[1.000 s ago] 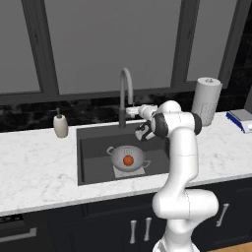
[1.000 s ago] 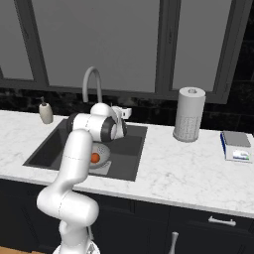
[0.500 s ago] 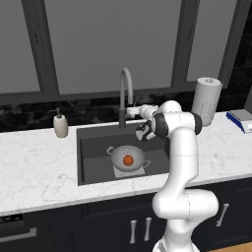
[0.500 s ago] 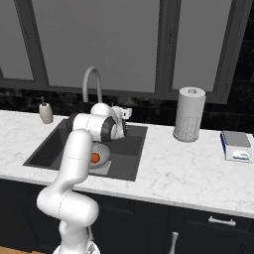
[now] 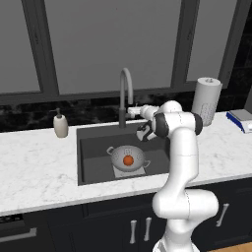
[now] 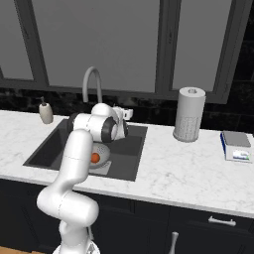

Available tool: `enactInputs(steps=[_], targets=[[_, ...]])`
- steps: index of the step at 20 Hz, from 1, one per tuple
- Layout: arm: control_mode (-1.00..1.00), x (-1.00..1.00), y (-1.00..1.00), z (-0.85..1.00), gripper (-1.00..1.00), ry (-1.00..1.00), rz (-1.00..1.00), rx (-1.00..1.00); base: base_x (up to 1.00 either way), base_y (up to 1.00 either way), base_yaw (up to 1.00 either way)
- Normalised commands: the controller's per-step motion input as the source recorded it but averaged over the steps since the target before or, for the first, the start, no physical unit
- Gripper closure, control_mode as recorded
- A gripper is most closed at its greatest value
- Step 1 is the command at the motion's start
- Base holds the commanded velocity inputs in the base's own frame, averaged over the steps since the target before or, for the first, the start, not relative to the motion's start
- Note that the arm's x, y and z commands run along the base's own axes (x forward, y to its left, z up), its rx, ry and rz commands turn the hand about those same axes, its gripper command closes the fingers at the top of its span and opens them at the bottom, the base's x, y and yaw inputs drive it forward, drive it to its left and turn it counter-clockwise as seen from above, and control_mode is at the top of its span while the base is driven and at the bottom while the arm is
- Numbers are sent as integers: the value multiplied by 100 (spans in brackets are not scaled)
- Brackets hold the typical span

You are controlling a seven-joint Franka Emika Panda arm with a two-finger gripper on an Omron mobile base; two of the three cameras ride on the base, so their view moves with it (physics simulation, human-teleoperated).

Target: Put the colander in the sink, put the orange in the colander, and turn on the sink faucet and pour water over the colander.

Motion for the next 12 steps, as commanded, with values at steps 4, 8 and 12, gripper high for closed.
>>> enactInputs(steps=[4,8,12], targets=[[-100,7,-81,0,-100,0,0,2,0,0,0],[-100,1,-82,0,-100,0,0,3,0,0,0],[-100,0,-87,0,-100,0,0,4,0,0,0]])
